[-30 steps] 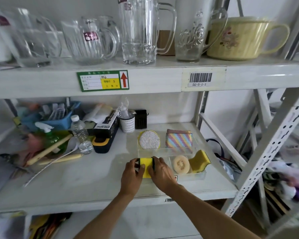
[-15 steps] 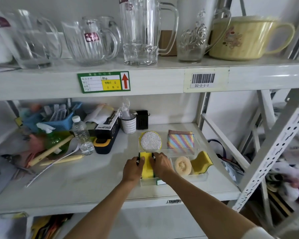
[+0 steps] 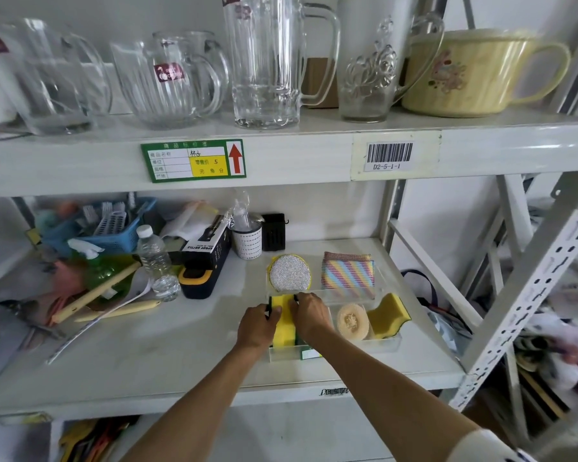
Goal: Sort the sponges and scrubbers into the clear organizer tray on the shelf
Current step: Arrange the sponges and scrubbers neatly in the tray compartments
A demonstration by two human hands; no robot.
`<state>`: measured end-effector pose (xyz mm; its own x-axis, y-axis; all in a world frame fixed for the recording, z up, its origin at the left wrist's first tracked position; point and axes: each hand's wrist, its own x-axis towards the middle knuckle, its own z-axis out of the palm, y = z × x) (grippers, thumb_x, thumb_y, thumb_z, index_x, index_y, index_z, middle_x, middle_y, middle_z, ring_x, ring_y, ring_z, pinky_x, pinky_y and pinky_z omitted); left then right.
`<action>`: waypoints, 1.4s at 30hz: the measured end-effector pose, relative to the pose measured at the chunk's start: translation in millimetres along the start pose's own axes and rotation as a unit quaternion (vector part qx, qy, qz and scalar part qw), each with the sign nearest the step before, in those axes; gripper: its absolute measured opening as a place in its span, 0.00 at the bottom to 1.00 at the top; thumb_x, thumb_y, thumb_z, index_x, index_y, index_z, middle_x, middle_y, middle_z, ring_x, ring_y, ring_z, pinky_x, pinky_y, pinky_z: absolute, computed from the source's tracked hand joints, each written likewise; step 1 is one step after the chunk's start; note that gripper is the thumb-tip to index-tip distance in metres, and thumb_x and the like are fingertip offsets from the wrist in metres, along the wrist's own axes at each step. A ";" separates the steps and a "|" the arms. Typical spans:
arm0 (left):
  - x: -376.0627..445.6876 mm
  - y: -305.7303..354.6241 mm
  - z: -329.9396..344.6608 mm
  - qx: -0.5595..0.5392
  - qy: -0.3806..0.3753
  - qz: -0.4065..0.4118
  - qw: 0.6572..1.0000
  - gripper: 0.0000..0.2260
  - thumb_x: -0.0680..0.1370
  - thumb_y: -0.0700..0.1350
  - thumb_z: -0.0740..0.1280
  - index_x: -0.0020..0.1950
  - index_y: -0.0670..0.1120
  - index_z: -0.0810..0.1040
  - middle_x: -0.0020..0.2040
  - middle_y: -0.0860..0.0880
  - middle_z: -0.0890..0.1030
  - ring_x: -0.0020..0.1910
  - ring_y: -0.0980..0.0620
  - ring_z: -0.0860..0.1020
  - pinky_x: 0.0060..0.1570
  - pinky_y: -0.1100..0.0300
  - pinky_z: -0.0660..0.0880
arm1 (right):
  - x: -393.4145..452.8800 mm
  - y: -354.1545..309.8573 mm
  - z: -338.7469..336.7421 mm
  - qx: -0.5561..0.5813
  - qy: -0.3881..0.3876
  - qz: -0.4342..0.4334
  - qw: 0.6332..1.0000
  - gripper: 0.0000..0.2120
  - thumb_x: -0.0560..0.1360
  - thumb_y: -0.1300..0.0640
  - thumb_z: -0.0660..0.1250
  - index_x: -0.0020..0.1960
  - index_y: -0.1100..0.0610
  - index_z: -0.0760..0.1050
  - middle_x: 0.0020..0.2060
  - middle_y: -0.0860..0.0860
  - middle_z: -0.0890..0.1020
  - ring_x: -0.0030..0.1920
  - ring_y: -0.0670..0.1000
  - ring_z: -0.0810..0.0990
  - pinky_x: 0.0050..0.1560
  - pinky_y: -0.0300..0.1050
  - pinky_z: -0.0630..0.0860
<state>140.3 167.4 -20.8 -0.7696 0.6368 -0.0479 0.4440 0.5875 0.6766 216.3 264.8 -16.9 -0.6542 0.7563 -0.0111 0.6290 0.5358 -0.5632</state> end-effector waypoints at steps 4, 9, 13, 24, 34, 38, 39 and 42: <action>1.3 2.4 -1.1 0.006 -0.006 -0.006 1.000 0.20 0.80 0.53 0.60 0.60 0.39 0.78 0.56 0.39 0.82 0.56 0.40 0.79 0.53 0.53 0.74 | 2.3 1.6 1.5 -0.002 0.002 -0.003 1.000 0.12 0.81 0.58 0.57 0.56 0.62 0.77 0.56 0.61 0.79 0.55 0.61 0.79 0.53 0.49 0.75; -1.0 7.4 -1.7 0.006 0.061 -0.003 0.998 0.18 0.78 0.53 0.64 0.61 0.42 0.77 0.58 0.41 0.79 0.56 0.42 0.79 0.54 0.50 0.77 | 5.2 4.7 -5.6 0.021 0.013 -0.015 1.000 0.16 0.81 0.54 0.57 0.59 0.61 0.78 0.57 0.61 0.80 0.56 0.62 0.79 0.54 0.49 0.75; -2.0 20.5 -2.0 -0.005 0.166 0.074 0.983 0.12 0.76 0.45 0.68 0.58 0.44 0.77 0.55 0.42 0.77 0.55 0.43 0.77 0.52 0.49 0.77 | 6.9 18.5 -23.4 0.030 0.063 -0.027 0.997 0.15 0.82 0.52 0.57 0.54 0.61 0.77 0.50 0.60 0.82 0.50 0.60 0.80 0.45 0.48 0.73; 3.2 73.4 24.9 0.245 0.095 0.286 0.921 0.09 0.76 0.46 0.63 0.53 0.48 0.79 0.53 0.49 0.80 0.56 0.47 0.75 0.53 0.52 0.70 | 9.3 83.2 -61.8 -0.113 0.054 0.048 0.991 0.12 0.80 0.57 0.61 0.62 0.57 0.74 0.57 0.55 0.76 0.51 0.56 0.80 0.49 0.49 0.80; 13.0 78.9 52.3 0.550 0.011 0.172 0.817 0.14 0.77 0.45 0.64 0.61 0.45 0.78 0.62 0.44 0.75 0.63 0.44 0.68 0.67 0.49 0.63 | 9.3 101.7 -54.6 -0.203 0.032 0.039 0.978 0.17 0.79 0.57 0.65 0.66 0.56 0.70 0.62 0.54 0.72 0.51 0.55 0.81 0.48 0.47 0.80; 15.5 73.7 59.0 0.579 0.008 0.155 0.800 0.15 0.78 0.46 0.62 0.63 0.46 0.77 0.63 0.44 0.74 0.62 0.43 0.68 0.65 0.48 0.63 | 11.7 108.9 -50.7 -0.221 0.010 0.050 0.974 0.19 0.78 0.55 0.66 0.67 0.56 0.70 0.63 0.54 0.72 0.53 0.54 0.81 0.50 0.46 0.79; 16.1 73.5 60.3 0.581 0.008 0.152 0.799 0.15 0.78 0.46 0.62 0.63 0.46 0.77 0.63 0.44 0.74 0.62 0.43 0.68 0.65 0.48 0.64 | 12.2 110.8 -49.7 -0.221 0.007 0.051 0.974 0.20 0.78 0.54 0.67 0.68 0.56 0.70 0.64 0.54 0.72 0.53 0.54 0.81 0.50 0.46 0.79; 17.1 73.9 61.5 0.569 0.010 0.145 0.809 0.14 0.77 0.45 0.62 0.62 0.46 0.77 0.62 0.44 0.75 0.62 0.43 0.69 0.64 0.48 0.64 | 13.5 113.7 -47.5 -0.212 0.012 0.054 0.976 0.23 0.78 0.53 0.67 0.70 0.57 0.67 0.64 0.54 0.72 0.54 0.54 0.81 0.50 0.46 0.79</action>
<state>188.2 252.5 -16.9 -0.5587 0.8293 0.0116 0.7342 0.5011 -0.4582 298.9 353.8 -41.9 -0.5674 0.8229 -0.0303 0.8146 0.5556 -0.1664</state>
